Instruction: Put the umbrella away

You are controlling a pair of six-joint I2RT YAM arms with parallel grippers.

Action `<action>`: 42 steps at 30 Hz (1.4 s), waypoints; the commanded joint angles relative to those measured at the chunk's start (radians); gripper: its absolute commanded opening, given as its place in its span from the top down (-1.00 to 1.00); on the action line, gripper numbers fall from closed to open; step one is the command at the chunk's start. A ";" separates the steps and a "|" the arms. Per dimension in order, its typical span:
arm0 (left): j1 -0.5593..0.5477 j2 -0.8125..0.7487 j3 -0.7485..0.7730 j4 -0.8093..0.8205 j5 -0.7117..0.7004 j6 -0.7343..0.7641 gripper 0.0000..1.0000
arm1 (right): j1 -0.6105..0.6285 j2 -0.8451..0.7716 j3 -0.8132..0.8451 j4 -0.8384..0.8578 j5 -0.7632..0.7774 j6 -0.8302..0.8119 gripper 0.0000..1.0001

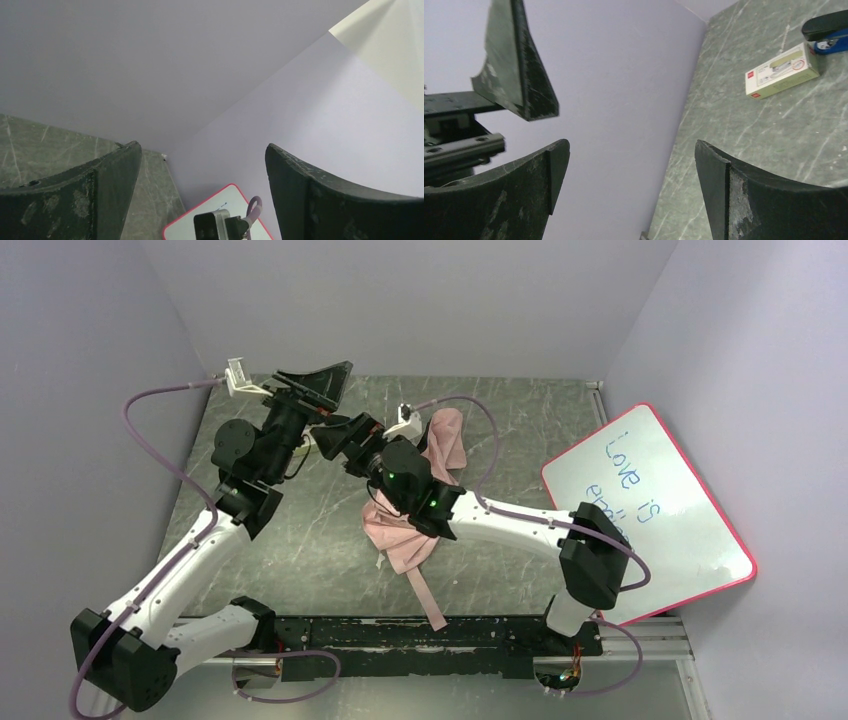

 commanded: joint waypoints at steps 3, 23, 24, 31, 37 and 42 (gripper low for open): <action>-0.009 -0.050 0.080 -0.147 -0.031 0.055 -0.94 | -0.003 0.020 0.049 0.014 -0.052 0.085 -1.00; 0.053 -0.039 0.037 -0.176 0.017 0.010 -0.94 | 0.057 0.024 0.003 0.026 0.104 0.109 -1.00; 0.058 -0.026 0.048 -0.167 0.033 0.008 -0.94 | 0.057 0.020 -0.002 0.036 0.112 0.104 -1.00; 0.123 0.014 0.170 -0.221 0.068 0.180 -0.94 | 0.057 0.023 0.159 -0.321 0.190 0.020 -1.00; 0.159 -0.048 0.265 -0.454 0.006 0.644 -0.94 | -0.039 -0.149 0.000 -0.637 0.195 -0.122 -1.00; 0.162 0.010 0.289 -0.690 -0.066 0.741 -0.94 | -0.179 -0.277 -0.096 -0.763 0.098 -0.334 -1.00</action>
